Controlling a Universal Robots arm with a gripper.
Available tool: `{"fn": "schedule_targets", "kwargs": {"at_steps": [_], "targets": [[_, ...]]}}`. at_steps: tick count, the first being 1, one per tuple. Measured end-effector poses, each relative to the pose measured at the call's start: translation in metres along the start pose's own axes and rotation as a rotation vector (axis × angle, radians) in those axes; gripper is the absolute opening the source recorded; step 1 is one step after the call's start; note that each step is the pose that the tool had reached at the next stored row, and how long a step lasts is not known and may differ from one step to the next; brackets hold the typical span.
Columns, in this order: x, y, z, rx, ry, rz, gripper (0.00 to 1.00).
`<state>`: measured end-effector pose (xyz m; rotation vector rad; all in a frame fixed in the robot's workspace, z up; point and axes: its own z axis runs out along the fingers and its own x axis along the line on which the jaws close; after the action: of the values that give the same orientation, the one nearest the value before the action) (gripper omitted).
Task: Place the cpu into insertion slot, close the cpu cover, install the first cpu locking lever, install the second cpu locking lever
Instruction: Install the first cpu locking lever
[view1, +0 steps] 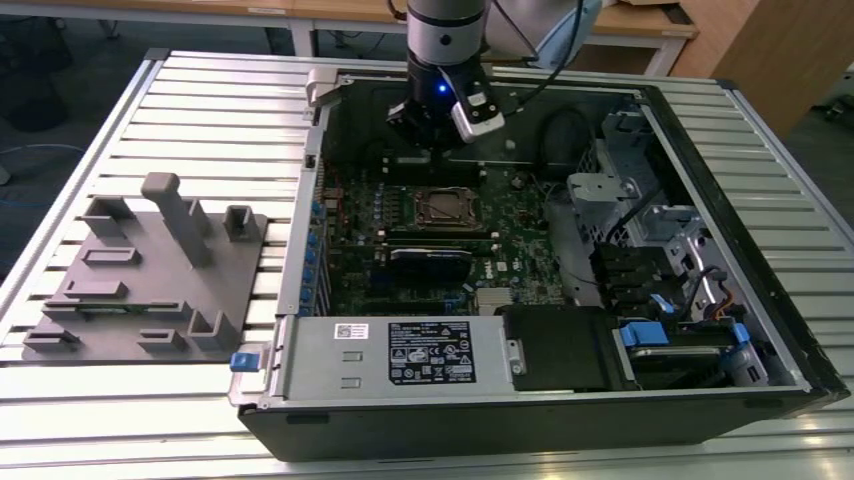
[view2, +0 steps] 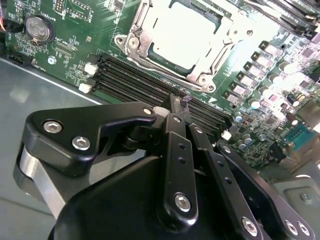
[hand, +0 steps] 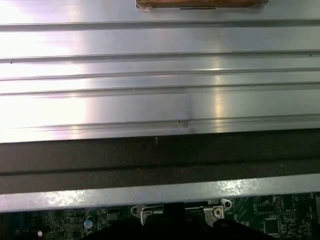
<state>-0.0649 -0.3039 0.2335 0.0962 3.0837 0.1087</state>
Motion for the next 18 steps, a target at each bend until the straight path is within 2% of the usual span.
{"fn": "schedule_targets", "kwargs": {"at_steps": [8,12,18], "targets": [[-0.0005,-0.0087,-0.0003,-0.0001,-0.0001,-0.001,0.1],[-0.0005,-0.0087,-0.0011,0.0001,0.0001,-0.001,0.1],[-0.0009,-0.0082,-0.0077,0.0,0.0,-0.001,0.1]]}}
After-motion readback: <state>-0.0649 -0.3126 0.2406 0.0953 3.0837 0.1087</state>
